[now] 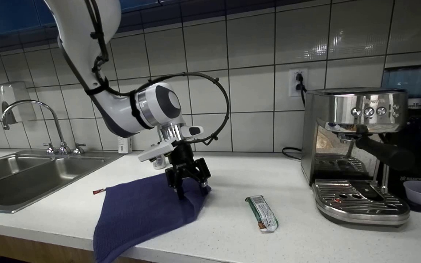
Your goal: Fold the blue towel into a triangle twice.
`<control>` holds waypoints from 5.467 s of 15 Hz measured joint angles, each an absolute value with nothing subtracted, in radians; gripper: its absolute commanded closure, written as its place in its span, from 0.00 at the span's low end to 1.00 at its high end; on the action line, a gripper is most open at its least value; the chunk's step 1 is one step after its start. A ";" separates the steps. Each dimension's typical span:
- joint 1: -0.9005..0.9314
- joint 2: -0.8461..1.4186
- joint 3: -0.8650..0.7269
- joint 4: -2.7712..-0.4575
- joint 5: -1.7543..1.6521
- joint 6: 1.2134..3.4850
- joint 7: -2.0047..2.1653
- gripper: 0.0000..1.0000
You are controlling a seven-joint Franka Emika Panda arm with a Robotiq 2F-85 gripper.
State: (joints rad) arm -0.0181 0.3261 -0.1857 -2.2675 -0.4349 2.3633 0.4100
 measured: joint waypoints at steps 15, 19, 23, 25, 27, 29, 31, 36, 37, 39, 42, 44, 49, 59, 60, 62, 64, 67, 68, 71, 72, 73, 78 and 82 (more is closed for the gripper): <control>-0.017 0.344 -0.209 -2.253 -0.433 2.363 0.426 0.73; -0.016 0.345 -0.209 -2.252 -0.433 2.363 0.426 1.00; -0.016 0.345 -0.210 -2.252 -0.433 2.363 0.426 0.98; -0.016 0.345 -0.210 -2.252 -0.433 2.363 0.426 0.98; -0.016 0.344 -0.210 -2.252 -0.432 2.363 0.426 0.98; -0.016 0.342 -0.210 -2.252 -0.432 2.363 0.426 0.98; -0.016 0.336 -0.210 -2.252 -0.431 2.363 0.426 0.98; -0.007 0.299 -0.205 -2.260 -0.424 2.362 0.426 0.98; -0.004 0.288 -0.203 -2.265 -0.423 2.362 0.426 0.98; 0.003 0.268 -0.195 -2.277 -0.419 2.361 0.426 0.98; 0.013 0.242 -0.176 -2.294 -0.405 2.361 0.426 0.98; 0.019 0.229 -0.160 -2.301 -0.388 2.360 0.426 0.98; 0.038 0.204 -0.116 -2.309 -0.346 2.359 0.425 0.98; 0.084 0.182 -0.031 -2.309 -0.270 2.358 0.417 0.98; 0.089 0.182 -0.024 -2.309 -0.263 2.358 0.415 0.98; 0.097 0.182 -0.010 -2.309 -0.253 2.358 0.408 0.98; 0.106 0.181 0.001 -2.309 -0.243 2.358 0.404 0.98; 0.115 0.178 0.018 -2.309 -0.228 2.356 0.397 0.98; 0.119 0.176 0.022 -2.309 -0.225 2.355 0.394 0.98; 0.128 0.172 0.034 -2.309 -0.221 2.352 0.386 0.98; 0.130 0.171 0.038 -2.309 -0.221 2.351 0.384 0.98; 0.133 0.170 0.044 -2.309 -0.219 2.351 0.382 0.98; 0.146 0.169 0.067 -2.309 -0.205 2.350 0.368 0.98; 0.160 0.169 0.080 -2.309 -0.195 2.349 0.364 0.98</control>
